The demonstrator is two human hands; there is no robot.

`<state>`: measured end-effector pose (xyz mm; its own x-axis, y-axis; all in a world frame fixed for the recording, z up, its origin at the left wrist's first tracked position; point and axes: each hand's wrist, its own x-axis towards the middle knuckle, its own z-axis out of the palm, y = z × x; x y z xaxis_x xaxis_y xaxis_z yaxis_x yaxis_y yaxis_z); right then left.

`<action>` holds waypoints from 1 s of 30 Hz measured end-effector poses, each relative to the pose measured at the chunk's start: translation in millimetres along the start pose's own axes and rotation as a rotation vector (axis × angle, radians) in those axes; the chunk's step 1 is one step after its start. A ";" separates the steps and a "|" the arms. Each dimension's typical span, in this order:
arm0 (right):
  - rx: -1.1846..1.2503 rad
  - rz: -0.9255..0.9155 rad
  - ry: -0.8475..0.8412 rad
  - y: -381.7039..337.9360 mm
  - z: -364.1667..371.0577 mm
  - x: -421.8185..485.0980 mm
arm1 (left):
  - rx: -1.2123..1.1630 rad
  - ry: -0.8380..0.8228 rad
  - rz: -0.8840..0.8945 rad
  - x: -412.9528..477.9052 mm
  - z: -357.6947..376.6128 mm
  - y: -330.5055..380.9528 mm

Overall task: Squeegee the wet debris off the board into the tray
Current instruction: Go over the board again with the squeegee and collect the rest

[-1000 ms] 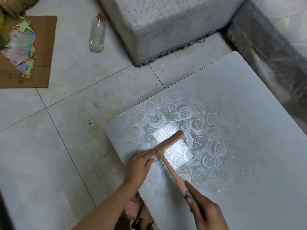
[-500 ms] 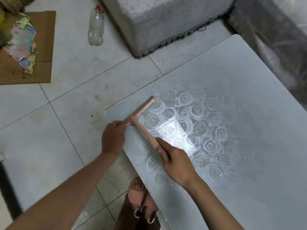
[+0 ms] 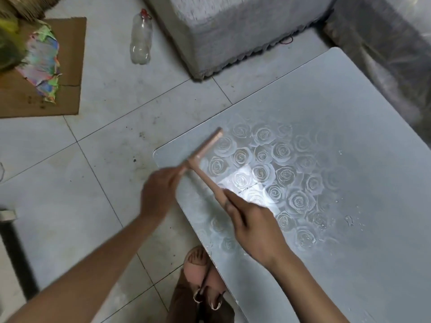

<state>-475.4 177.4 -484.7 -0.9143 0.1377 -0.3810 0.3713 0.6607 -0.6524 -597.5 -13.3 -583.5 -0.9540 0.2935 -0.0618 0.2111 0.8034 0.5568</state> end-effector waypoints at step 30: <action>-0.144 0.207 -0.215 36.0 -37.7 -17.5 | -0.060 -0.143 0.095 -42.7 38.7 32.3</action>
<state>-452.1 226.7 -476.9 -0.7612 0.1315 -0.6351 0.5048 0.7349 -0.4529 -541.7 20.2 -595.0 -0.8896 0.4404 -0.1211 0.2814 0.7373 0.6142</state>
